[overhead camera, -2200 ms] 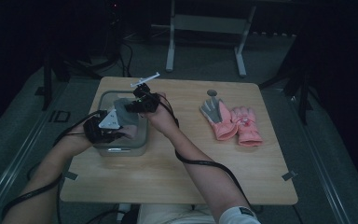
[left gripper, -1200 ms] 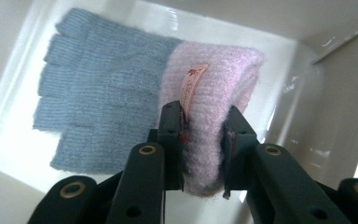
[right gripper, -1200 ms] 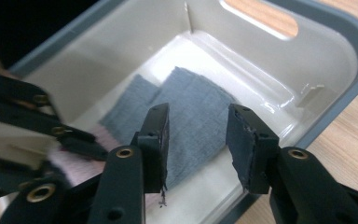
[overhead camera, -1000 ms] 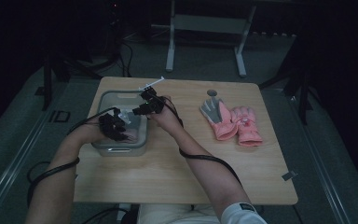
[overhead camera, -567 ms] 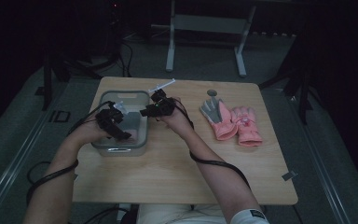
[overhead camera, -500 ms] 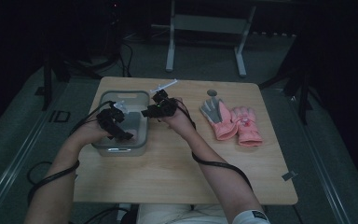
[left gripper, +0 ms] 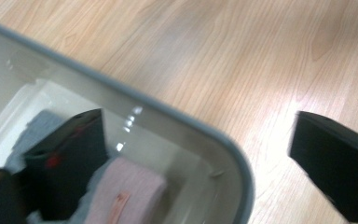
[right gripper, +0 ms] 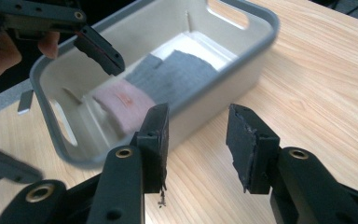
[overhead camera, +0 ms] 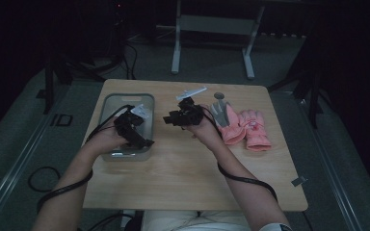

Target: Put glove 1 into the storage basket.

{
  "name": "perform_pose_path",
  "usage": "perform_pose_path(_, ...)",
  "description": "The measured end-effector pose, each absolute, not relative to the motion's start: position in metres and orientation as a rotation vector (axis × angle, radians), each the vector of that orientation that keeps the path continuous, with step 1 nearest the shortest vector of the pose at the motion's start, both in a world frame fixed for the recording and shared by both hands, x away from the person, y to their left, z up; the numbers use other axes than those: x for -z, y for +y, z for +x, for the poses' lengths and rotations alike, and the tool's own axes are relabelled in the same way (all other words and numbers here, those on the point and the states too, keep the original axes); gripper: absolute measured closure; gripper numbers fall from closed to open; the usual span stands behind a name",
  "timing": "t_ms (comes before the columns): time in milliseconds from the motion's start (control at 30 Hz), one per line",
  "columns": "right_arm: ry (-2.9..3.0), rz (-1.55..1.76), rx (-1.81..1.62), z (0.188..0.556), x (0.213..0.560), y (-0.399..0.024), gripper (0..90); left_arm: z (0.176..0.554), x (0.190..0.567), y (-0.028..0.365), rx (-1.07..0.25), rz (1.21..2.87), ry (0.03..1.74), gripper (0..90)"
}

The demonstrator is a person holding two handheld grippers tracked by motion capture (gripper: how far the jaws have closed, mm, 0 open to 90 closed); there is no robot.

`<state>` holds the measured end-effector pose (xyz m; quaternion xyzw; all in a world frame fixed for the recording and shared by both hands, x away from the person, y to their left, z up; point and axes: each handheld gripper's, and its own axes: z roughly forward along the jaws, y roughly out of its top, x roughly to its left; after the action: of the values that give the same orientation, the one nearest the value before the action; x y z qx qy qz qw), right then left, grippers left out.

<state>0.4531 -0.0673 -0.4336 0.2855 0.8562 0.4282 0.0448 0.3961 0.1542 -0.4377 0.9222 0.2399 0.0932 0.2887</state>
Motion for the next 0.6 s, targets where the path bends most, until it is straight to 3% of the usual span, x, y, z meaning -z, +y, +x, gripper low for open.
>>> perform_pose_path(600, 2.526, 0.904, -1.221, 0.446, 0.442, -0.142, 56.9, 0.365, 0.452, 0.086, -0.199, 2.454, 0.495, 1.8)
